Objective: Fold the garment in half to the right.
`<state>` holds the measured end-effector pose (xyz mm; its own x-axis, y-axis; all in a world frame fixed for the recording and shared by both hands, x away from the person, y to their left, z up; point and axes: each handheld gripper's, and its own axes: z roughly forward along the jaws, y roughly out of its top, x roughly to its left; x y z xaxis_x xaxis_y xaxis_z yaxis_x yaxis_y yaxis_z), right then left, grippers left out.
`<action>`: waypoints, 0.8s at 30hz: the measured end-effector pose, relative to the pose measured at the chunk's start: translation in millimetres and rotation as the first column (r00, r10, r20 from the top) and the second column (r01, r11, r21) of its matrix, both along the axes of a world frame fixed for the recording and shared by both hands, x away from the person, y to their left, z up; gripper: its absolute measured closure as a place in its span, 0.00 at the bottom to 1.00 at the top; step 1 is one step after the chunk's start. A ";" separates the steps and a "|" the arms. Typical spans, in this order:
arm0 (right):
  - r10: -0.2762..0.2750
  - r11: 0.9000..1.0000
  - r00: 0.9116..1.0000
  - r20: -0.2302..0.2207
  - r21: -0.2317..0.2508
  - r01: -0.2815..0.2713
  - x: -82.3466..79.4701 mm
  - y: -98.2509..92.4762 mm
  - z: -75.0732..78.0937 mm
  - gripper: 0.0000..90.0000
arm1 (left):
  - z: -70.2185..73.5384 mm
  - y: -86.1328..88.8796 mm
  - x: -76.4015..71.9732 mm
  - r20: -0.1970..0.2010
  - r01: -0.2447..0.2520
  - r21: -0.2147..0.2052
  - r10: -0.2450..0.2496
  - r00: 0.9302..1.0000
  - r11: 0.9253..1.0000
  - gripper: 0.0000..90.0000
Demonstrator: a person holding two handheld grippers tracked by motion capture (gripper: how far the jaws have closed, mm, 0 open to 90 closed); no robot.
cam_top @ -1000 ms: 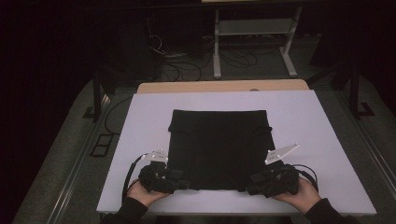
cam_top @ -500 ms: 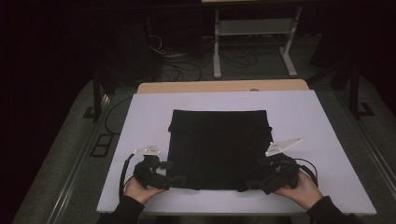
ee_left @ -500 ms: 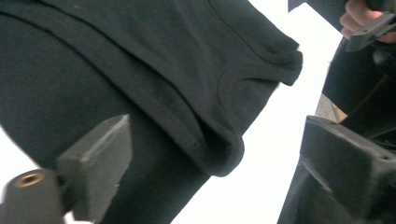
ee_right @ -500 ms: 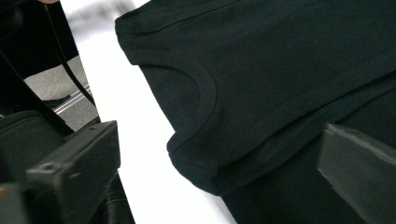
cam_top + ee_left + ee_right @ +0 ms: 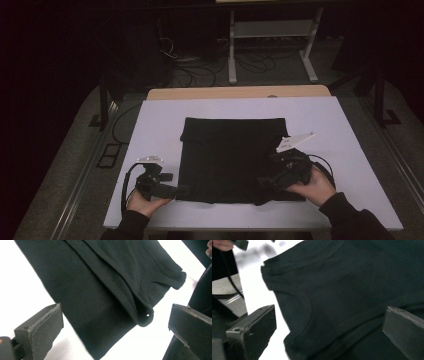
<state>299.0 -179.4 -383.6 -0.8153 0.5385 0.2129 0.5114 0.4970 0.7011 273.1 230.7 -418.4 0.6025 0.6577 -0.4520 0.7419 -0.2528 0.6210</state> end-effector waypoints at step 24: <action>0.010 0.999 0.999 0.035 -0.044 -0.009 59.0 32.1 13.0 0.00 | -5.3 4.8 -2.7 -0.055 -0.035 0.014 0.036 0.998 0.999 0.00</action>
